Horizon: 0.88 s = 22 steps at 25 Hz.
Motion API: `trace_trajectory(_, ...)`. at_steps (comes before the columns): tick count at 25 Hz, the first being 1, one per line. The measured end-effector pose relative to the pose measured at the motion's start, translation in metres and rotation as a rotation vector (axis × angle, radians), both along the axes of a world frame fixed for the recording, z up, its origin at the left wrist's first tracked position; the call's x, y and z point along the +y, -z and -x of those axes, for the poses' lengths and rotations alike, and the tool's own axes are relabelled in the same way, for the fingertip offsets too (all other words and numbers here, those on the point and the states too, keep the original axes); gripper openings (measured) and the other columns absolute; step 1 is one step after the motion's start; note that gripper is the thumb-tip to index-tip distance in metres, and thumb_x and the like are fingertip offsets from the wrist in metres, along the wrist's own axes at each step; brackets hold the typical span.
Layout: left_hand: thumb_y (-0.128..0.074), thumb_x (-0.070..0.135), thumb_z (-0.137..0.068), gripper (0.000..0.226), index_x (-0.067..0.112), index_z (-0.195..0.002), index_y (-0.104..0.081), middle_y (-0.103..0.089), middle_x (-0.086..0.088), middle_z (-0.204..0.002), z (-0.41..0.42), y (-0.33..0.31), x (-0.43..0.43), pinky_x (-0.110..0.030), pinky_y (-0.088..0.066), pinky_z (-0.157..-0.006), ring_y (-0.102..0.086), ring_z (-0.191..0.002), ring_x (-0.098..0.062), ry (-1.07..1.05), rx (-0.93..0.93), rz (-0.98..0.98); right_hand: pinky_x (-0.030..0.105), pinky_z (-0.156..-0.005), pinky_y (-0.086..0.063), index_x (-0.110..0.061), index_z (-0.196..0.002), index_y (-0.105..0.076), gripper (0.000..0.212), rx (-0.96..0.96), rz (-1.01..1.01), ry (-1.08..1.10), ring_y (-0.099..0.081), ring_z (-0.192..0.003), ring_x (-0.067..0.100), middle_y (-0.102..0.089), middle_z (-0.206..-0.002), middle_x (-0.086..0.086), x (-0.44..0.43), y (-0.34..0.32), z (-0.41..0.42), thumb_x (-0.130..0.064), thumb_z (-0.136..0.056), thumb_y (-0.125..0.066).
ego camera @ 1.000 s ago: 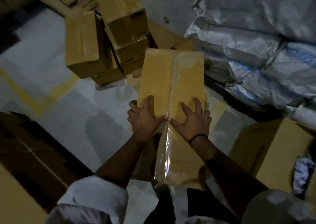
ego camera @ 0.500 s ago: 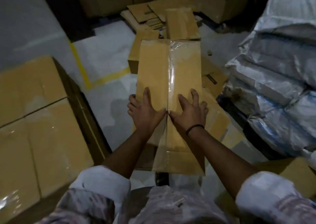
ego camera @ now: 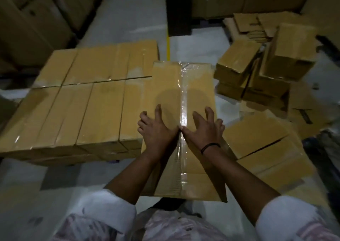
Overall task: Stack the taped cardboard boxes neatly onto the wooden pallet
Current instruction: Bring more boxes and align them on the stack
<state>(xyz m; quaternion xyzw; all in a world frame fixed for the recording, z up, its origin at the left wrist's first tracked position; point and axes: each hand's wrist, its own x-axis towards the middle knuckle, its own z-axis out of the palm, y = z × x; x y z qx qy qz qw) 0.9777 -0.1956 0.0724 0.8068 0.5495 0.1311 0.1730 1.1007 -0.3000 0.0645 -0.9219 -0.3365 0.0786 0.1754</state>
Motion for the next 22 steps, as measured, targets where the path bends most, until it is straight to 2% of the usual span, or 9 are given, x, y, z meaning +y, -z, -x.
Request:
trace_trajectory(4, -0.071, 0.081, -0.063, 0.111, 0.037, -0.154, -0.026, -0.026, -0.019, -0.144, 0.058, 0.000, 0.034, -0.051, -0.035, -0.105, -0.037, -0.124, -0.041, -0.120, 0.036, 0.009, 0.047, -0.103, -0.031, -0.043, -0.132, -0.053, 0.073, 0.032, 0.013, -0.136, -0.037, -0.123, 0.039, -0.021, -0.160, -0.003, 0.044, -0.003, 0.045, -0.086, -0.072, -0.052)
trace_trajectory(9, -0.070, 0.084, -0.062, 0.112, 0.037, -0.153, -0.027, -0.026, -0.017, -0.141, 0.093, 0.004, 0.092, -0.051, -0.034, -0.104, -0.037, -0.122, -0.040, -0.166, 0.028, 0.034, 0.045, -0.101, -0.031, -0.043, -0.125, -0.055, 0.068, 0.015, 0.028, -0.214, -0.038, -0.123, 0.040, -0.025, -0.158, -0.001, 0.108, -0.002, 0.073, -0.086, -0.073, -0.051)
trace_trajectory(16, -0.068, 0.088, -0.061, 0.115, 0.035, -0.154, -0.026, -0.023, -0.020, -0.145, 0.120, 0.013, 0.200, -0.053, -0.033, -0.107, -0.034, -0.127, -0.043, -0.074, 0.010, 0.064, 0.049, -0.104, -0.033, -0.041, -0.127, -0.055, 0.068, -0.004, 0.023, -0.176, -0.038, -0.125, 0.042, -0.026, -0.158, -0.001, 0.204, 0.004, 0.097, -0.083, -0.075, -0.053)
trace_trajectory(22, -0.072, 0.086, -0.059, 0.117, 0.036, -0.154, -0.024, -0.019, -0.017, -0.147, 0.125, 0.028, 0.270, -0.051, -0.032, -0.108, -0.031, -0.130, -0.041, 0.016, 0.025, 0.117, 0.050, -0.104, -0.035, -0.041, -0.129, -0.052, 0.064, 0.017, 0.100, -0.148, -0.037, -0.127, 0.043, -0.024, -0.158, 0.000, 0.267, 0.023, 0.102, -0.080, -0.078, -0.053)
